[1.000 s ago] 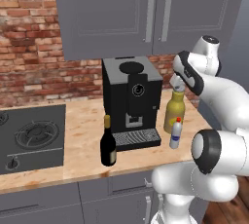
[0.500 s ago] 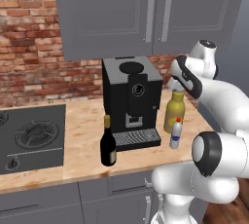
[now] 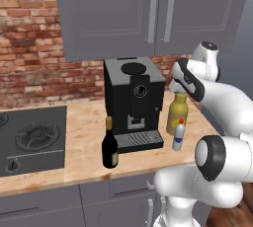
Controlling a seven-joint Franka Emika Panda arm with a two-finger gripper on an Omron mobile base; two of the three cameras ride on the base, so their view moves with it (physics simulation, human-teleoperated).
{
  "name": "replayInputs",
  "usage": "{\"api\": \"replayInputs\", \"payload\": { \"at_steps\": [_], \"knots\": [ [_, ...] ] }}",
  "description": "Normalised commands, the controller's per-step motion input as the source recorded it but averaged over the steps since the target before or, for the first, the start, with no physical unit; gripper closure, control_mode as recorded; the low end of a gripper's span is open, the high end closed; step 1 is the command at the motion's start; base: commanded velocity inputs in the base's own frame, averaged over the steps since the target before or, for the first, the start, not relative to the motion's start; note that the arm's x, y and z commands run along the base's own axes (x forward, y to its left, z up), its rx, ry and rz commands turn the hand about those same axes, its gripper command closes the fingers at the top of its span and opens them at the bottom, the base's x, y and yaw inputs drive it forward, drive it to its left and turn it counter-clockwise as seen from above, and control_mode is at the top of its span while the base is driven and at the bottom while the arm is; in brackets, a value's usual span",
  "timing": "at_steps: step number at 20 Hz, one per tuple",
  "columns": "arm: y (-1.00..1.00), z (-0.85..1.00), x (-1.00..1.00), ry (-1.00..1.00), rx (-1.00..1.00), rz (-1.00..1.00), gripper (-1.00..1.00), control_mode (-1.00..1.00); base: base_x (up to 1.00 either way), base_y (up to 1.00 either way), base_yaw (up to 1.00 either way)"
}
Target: Place the drinks on the dining counter in a tight cluster.
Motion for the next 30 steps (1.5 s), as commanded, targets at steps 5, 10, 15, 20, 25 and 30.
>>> {"api": "replayInputs", "payload": {
  "at_steps": [5, 10, 15, 20, 25, 30],
  "knots": [
    [-0.02, 0.00, 0.12, 0.00, 0.00, 0.00, -1.00, -1.00, 0.00, 0.00, 0.00],
    [0.00, 0.00, 0.20, 0.00, 0.00, 0.00, -1.00, -1.00, 0.00, 0.00, 0.00],
    [-0.04, 0.00, 0.16, 0.00, 0.00, 0.01, -1.00, -1.00, 0.00, 0.00, 0.00],
    [-0.18, -0.02, 0.03, 0.00, 0.00, 0.02, -1.00, -1.00, 0.00, 0.00, 0.00],
    [-0.10, 0.00, 0.00, 0.00, 0.00, 0.01, -1.00, -1.00, 0.00, 0.00, 0.00],
    [0.00, -0.01, 0.06, 0.00, 0.00, 0.01, -1.00, -1.00, 0.00, 0.00, 0.00]
  ]
}}
